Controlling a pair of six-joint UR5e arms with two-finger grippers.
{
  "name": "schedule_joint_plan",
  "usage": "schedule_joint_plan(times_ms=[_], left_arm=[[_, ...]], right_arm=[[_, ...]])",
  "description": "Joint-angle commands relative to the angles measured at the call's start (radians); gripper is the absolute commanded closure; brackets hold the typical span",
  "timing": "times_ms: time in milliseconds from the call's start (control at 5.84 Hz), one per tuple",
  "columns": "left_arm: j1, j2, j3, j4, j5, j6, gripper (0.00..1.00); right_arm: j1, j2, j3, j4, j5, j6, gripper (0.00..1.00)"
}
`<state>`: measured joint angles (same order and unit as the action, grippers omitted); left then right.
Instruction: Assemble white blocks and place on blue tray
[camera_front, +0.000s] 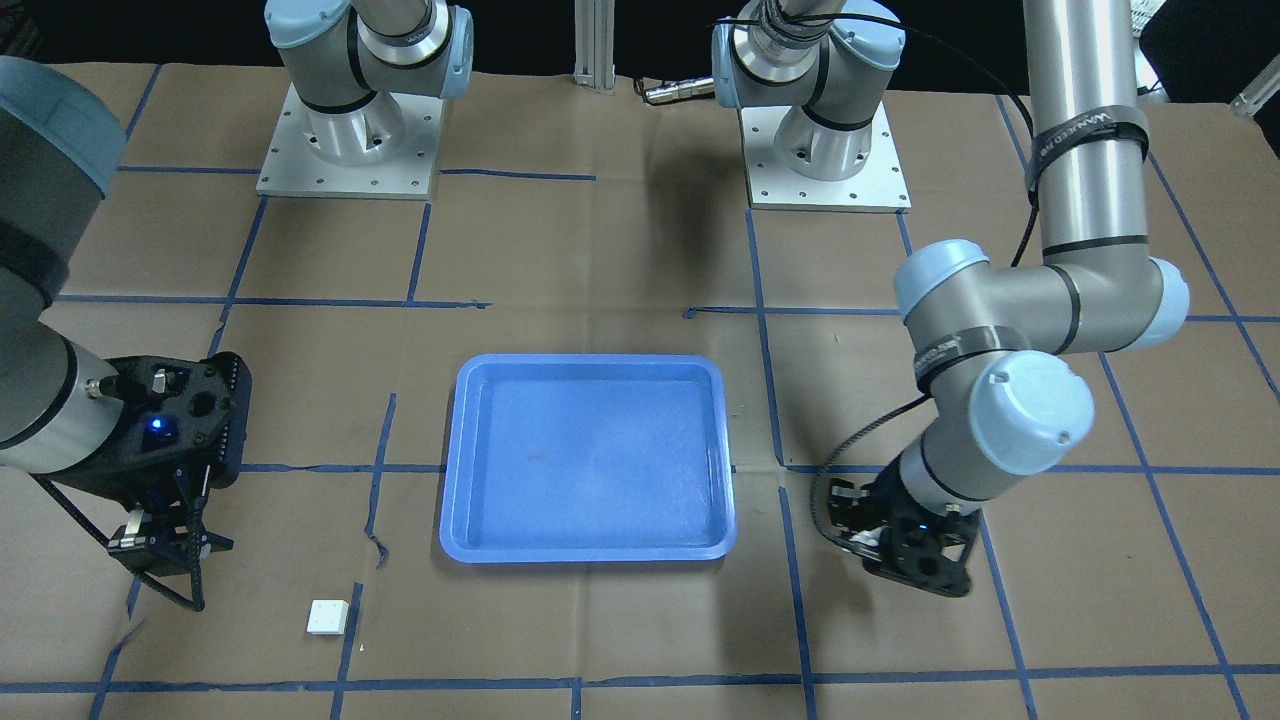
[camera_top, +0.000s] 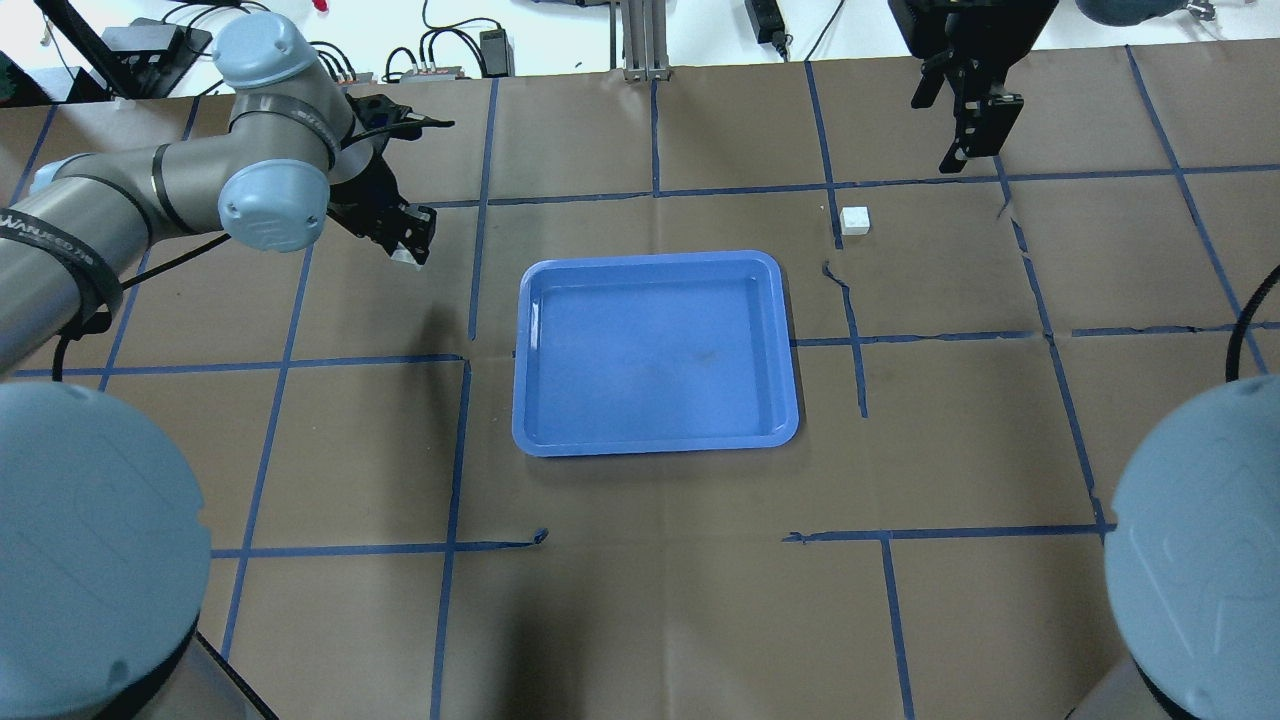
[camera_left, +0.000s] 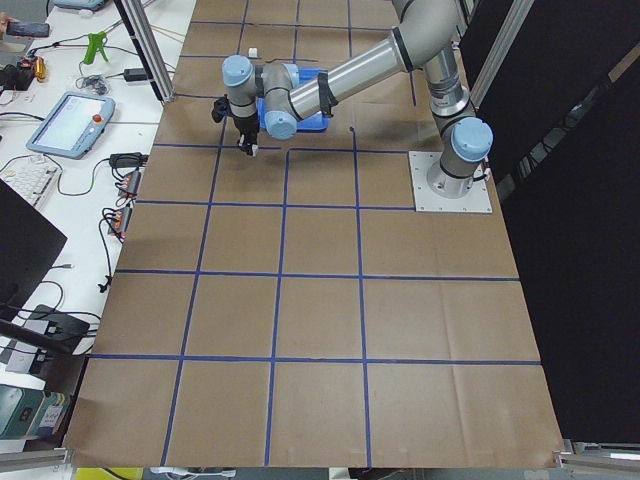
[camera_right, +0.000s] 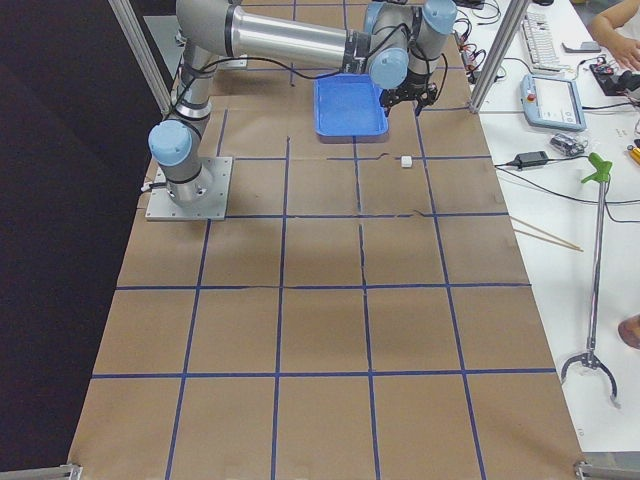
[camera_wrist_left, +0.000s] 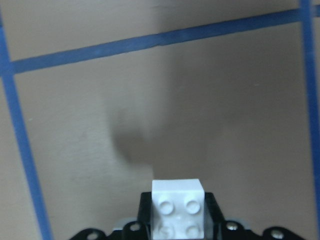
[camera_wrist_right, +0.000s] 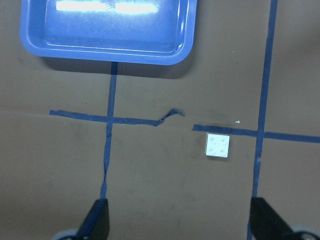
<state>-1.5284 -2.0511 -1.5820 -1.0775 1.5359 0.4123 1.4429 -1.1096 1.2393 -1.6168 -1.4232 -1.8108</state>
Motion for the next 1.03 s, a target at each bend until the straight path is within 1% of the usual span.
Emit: schedule_joint_plan(times_ms=[0,171,342,514,685,856], left_arm=[[-0.165,0.075,-0.001,-0.162,-0.008,0.069,0.92],[-0.217,0.083,0.002,-0.198,-0.013,0.139,0.92],[-0.27,0.074,0.002,-0.197,-0.01,0.213,0.9],[-0.318,0.065,0.0,-0.205,-0.004,0.318,0.91],[-0.331,0.045,0.0,-0.225,0.025,0.483,1.0],[-0.375,0.008,0.0,-0.114,0.061,0.626,0.99]], right_arm=[[-0.06,0.078,0.003,-0.028,0.168,-0.129,0.0],[-0.074,0.1,0.021,-0.049,0.228,-0.152,0.0],[-0.076,0.117,0.079,-0.16,0.237,-0.154,0.0],[-0.091,0.119,0.148,-0.252,0.272,-0.147,0.0],[-0.102,0.123,0.198,-0.326,0.28,-0.131,0.0],[-0.102,0.138,0.218,-0.368,0.28,-0.077,0.0]])
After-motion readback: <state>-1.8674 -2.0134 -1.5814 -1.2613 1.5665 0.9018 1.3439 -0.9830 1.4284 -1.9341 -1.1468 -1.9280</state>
